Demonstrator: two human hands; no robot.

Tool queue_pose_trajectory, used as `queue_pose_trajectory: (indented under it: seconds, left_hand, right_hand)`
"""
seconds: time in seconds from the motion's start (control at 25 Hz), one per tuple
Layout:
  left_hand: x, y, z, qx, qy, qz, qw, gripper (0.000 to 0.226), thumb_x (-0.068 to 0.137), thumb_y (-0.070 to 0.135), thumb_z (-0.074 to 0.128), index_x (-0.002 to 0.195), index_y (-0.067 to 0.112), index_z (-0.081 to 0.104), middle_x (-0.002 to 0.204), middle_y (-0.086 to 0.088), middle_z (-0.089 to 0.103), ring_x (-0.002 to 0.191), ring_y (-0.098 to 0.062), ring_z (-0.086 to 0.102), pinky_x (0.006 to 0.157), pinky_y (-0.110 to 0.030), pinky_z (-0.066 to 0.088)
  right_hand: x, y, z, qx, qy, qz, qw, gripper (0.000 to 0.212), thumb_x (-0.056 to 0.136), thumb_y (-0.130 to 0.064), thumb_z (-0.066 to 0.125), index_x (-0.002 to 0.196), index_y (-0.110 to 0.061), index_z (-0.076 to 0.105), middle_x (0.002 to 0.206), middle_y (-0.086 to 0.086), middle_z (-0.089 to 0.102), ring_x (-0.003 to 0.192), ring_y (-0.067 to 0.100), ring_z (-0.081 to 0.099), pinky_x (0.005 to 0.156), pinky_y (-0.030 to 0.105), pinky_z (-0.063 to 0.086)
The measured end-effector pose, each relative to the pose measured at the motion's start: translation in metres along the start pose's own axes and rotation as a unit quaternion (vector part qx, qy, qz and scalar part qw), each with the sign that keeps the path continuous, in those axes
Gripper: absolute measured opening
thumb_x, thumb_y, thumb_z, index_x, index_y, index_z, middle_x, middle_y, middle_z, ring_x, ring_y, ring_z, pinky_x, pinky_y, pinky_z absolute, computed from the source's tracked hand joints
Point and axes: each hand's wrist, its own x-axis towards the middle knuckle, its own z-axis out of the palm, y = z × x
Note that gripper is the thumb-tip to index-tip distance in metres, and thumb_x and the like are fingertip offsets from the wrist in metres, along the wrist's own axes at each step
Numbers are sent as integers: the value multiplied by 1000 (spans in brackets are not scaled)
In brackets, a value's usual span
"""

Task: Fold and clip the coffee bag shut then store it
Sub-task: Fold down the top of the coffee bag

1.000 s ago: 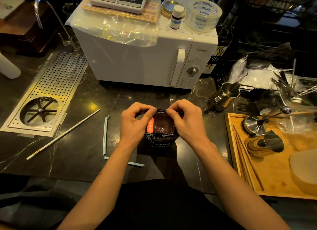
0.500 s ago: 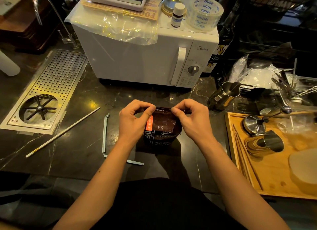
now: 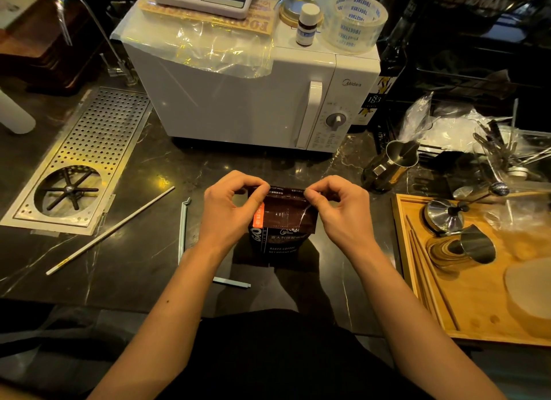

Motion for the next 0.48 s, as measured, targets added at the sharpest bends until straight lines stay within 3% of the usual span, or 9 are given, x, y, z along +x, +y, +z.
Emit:
queue_pose_trajectory:
  seconds: [0.2, 0.48]
  left_hand:
    - [8, 13, 4, 21, -89, 82, 992, 15, 83, 18, 76, 96, 11, 77, 92, 1, 71, 88, -7, 66, 81, -22, 53]
    - [10, 18, 7, 28, -95, 97, 990, 6, 83, 18, 74, 83, 12, 76, 81, 4, 70, 79, -12, 64, 74, -28, 52]
  right_hand:
    - [-3, 1, -1, -16, -12, -52, 998, 4, 83, -6, 71, 80, -9, 71, 79, 1, 67, 78, 13, 60, 73, 30, 49]
    - [-9, 1, 0, -14, -22, -83, 996, 3, 86, -6, 68, 86, -7, 71, 84, 1, 66, 82, 13, 61, 74, 31, 50]
